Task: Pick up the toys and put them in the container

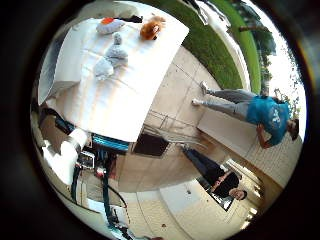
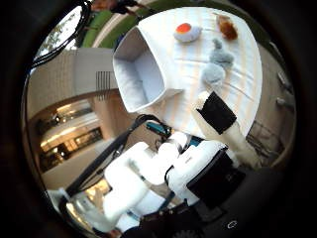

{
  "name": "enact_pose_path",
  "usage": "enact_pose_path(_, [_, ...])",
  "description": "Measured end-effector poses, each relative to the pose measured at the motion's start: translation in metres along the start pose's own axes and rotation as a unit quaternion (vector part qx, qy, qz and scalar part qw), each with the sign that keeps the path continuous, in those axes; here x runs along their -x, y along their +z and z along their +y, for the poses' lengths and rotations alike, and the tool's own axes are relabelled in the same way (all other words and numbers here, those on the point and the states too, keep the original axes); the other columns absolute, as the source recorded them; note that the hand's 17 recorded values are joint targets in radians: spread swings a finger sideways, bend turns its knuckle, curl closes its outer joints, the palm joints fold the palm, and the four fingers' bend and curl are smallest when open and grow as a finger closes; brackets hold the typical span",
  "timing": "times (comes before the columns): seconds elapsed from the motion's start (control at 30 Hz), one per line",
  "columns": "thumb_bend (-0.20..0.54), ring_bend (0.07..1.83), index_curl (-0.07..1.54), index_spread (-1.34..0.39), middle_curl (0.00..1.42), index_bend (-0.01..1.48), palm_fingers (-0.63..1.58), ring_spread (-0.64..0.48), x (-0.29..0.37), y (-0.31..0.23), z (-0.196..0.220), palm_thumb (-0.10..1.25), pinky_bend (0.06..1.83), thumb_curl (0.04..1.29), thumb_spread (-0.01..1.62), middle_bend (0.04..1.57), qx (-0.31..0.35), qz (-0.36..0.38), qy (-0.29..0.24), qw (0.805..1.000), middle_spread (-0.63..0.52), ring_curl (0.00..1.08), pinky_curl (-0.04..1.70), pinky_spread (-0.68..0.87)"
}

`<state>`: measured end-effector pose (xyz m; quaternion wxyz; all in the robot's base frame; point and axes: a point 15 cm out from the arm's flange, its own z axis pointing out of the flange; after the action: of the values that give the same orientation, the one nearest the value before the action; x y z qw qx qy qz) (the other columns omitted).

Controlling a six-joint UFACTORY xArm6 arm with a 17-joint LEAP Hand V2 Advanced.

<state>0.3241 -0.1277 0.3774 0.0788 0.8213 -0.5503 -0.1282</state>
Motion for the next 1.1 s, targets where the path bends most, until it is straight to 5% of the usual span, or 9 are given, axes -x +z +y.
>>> enact_pose_path(0.1, [-0.009, 0.34, 0.31, -0.18, 0.33, 0.17, 0.13, 0.24, 0.007, 0.033, -0.052, 0.73, 0.55, 0.33, 1.28, 0.16, 0.044, 0.001, -0.053, 0.998, 0.02, 0.33, 0.14, 0.37])
enact_pose_path(0.27, [-0.018, 0.32, 0.3, -0.26, 0.31, 0.18, 0.03, 0.23, -0.02, 0.048, -0.087, 0.77, 0.51, 0.36, 1.21, 0.15, 0.035, 0.07, -0.07, 0.994, 0.0, 0.33, 0.15, 0.36])
enact_pose_path(0.5, [-0.025, 0.31, 0.3, -0.3, 0.3, 0.18, 0.03, 0.23, -0.038, 0.147, -0.113, 0.78, 0.48, 0.38, 1.14, 0.16, 0.093, 0.088, -0.095, 0.987, -0.01, 0.32, 0.16, 0.35])
enact_pose_path(0.83, [-0.026, 0.26, 0.32, -0.26, 0.31, 0.21, 0.07, 0.22, -0.054, 0.182, -0.128, 0.8, 0.38, 0.39, 1.11, 0.18, 0.138, 0.129, -0.093, 0.978, -0.03, 0.31, 0.17, 0.35])
enact_pose_path(0.97, [-0.026, 0.32, 0.33, -0.22, 0.34, 0.27, 0.46, 0.22, -0.055, 0.182, -0.126, 0.81, 0.32, 0.39, 1.1, 0.26, 0.142, 0.129, -0.091, 0.977, -0.05, 0.31, 0.14, 0.35])
enact_pose_path(1.1, [-0.024, 0.75, 0.29, -0.32, 0.47, 0.11, 1.11, 0.15, -0.05, 0.18, -0.122, 0.82, 0.42, 0.4, 1.09, 0.56, 0.151, 0.127, -0.093, 0.976, -0.11, 0.44, 0.14, 0.34])
